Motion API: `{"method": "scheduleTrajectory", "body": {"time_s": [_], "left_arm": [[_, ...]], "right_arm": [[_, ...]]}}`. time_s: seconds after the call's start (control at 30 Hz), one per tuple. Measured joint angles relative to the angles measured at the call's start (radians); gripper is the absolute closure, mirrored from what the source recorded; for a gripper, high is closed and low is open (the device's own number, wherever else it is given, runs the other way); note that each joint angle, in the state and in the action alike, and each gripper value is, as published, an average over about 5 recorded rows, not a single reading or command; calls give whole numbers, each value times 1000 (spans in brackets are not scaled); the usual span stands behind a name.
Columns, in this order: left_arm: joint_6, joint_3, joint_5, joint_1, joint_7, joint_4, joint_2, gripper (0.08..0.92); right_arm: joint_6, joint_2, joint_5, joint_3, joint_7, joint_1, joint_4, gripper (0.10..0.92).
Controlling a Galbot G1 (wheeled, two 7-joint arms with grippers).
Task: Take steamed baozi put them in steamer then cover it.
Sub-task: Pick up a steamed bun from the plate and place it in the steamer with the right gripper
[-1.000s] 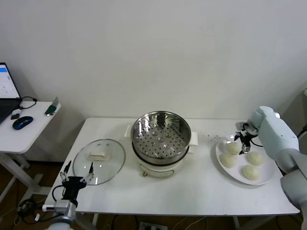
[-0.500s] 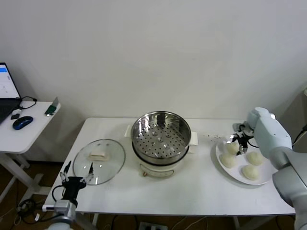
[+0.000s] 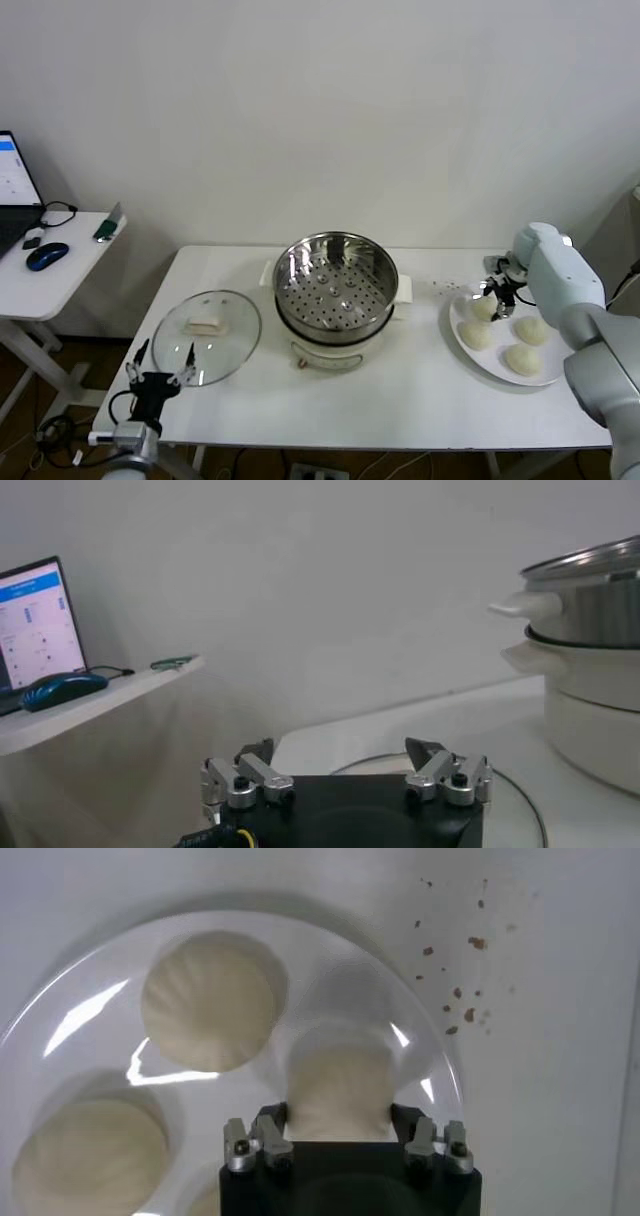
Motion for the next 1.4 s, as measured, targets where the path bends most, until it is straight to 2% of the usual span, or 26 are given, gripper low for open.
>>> {"method": "scheduleTrajectory", "body": {"time_s": [0.27, 0.67, 1.0, 1.2, 1.4], "left_arm": [[-1, -9, -2, 18, 0, -18, -2, 177], [-5, -11, -4, 49, 12, -46, -6, 177], [-8, -7, -3, 65, 12, -54, -9, 177], [-12, 4, -1, 78, 13, -61, -8, 177], [-17, 6, 1, 95, 14, -68, -8, 177]], "right_arm": [[9, -34, 82, -65, -37, 24, 84, 338], [12, -91, 423, -412, -114, 206, 336, 338], [70, -18, 653, -711, -164, 443, 504, 337], [128, 71, 691, -813, -170, 507, 575, 338], [211, 166, 618, -855, -154, 505, 597, 338]]}}
